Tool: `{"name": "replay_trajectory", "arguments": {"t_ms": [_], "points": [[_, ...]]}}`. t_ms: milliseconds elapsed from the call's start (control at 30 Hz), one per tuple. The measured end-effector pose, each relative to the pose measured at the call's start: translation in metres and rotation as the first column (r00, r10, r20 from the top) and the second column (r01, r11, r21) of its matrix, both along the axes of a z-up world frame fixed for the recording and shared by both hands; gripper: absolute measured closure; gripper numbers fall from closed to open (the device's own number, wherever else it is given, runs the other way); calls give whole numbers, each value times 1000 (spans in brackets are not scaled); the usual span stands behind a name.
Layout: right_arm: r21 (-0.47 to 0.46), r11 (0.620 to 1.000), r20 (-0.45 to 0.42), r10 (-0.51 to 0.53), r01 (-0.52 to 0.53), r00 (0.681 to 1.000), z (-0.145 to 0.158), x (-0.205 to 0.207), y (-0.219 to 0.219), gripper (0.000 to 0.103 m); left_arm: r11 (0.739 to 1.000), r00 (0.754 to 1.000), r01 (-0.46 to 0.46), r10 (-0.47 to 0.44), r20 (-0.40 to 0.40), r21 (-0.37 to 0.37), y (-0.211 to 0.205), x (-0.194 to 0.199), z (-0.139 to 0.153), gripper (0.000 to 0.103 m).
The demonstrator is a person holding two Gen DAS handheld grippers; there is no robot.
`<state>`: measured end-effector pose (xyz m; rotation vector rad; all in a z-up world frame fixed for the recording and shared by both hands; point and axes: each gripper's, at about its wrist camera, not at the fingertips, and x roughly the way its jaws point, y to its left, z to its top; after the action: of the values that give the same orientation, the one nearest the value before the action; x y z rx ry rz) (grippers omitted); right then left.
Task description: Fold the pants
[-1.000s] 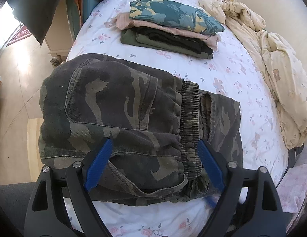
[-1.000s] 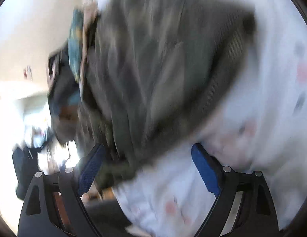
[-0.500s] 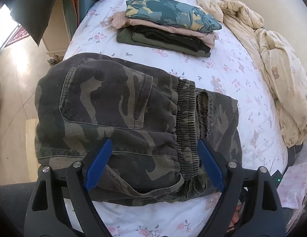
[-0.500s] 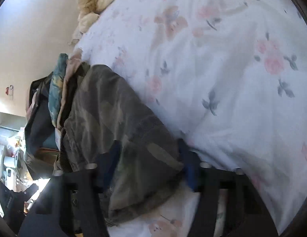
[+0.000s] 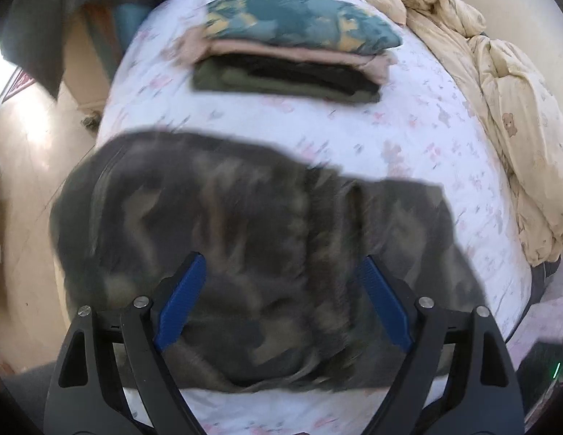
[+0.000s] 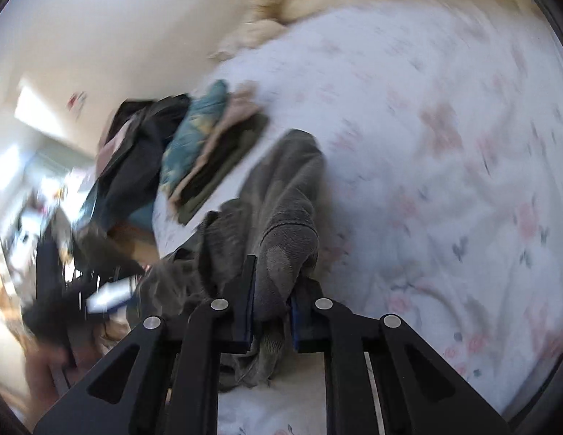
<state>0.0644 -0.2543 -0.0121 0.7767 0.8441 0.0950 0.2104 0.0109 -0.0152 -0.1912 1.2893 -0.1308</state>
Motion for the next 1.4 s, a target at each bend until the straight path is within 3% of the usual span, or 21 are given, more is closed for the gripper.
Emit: {"name": "replay_trajectory", "arguments": {"t_ms": [100, 167, 233, 333, 367, 467, 533, 600, 733, 767, 833, 867, 900, 933, 967, 1000, 1133, 1267, 1367, 1400], "points": [[-36, 999, 63, 42, -40, 997, 14, 0, 13, 89, 992, 992, 125, -125, -4, 20, -57, 32, 19, 18], [-59, 995, 89, 82, -77, 993, 19, 3, 21, 89, 974, 972, 228, -227, -60, 7, -99, 53, 21, 18], [-65, 993, 101, 100, -94, 990, 21, 6, 24, 89, 917, 915, 393, -382, -133, 66, -159, 75, 16, 18], [-33, 995, 95, 94, -91, 991, 18, 9, 21, 89, 848, 872, 487, -460, -168, 207, -222, 86, -1, 18], [-15, 996, 89, 87, -86, 992, 16, 9, 18, 89, 833, 861, 506, -473, -187, 224, -235, 87, -9, 18], [39, 994, 61, 95, -98, 994, 9, 14, 12, 89, 750, 804, 591, -523, -282, 296, -282, 86, -47, 18], [51, 993, 60, 99, -102, 993, 9, 17, 11, 89, 650, 745, 667, -585, -320, 365, -310, 80, -71, 18], [61, 992, 64, 103, -107, 993, 10, 17, 10, 89, 604, 722, 692, -583, -372, 396, -318, 81, -90, 18], [82, 990, 59, 107, -112, 992, 7, 19, 9, 89, 525, 712, 700, -558, -426, 484, -319, 79, -121, 21], [89, 990, 59, 108, -113, 992, 7, 20, 8, 89, 497, 703, 709, -559, -441, 500, -318, 76, -127, 25], [101, 988, 61, 111, -117, 992, 8, 21, 10, 89, 458, 683, 726, -570, -457, 513, -316, 73, -132, 47], [96, 988, 61, 114, -120, 992, 8, 22, 11, 89, 462, 687, 722, -568, -453, 516, -314, 75, -131, 51], [90, 988, 62, 118, -123, 991, 9, 22, 13, 89, 471, 689, 720, -571, -447, 509, -311, 77, -127, 68], [86, 988, 66, 125, -130, 990, 10, 22, 15, 89, 462, 681, 727, -578, -449, 507, -310, 77, -125, 83], [79, 987, 70, 133, -138, 989, 11, 22, 17, 89, 450, 670, 736, -591, -449, 506, -308, 76, -122, 85], [66, 987, 74, 142, -147, 987, 12, 22, 20, 89, 455, 673, 732, -598, -436, 507, -305, 77, -116, 89], [25, 983, 100, 181, -184, 978, 18, 16, 30, 89, 495, 685, 721, -615, -390, 485, -290, 82, -92, 91], [-18, 975, 136, 222, -221, 966, 28, 9, 45, 89, 589, 735, 676, -587, -341, 443, -255, 97, -57, 91], [9, 966, 160, 252, -257, 954, 36, 8, 56, 89, 656, 773, 634, -558, -303, 409, -233, 101, -32, 91], [-10, 963, 165, 268, -270, 949, 42, 9, 63, 89, 700, 798, 603, -535, -278, 384, -217, 106, -20, 92]]}}
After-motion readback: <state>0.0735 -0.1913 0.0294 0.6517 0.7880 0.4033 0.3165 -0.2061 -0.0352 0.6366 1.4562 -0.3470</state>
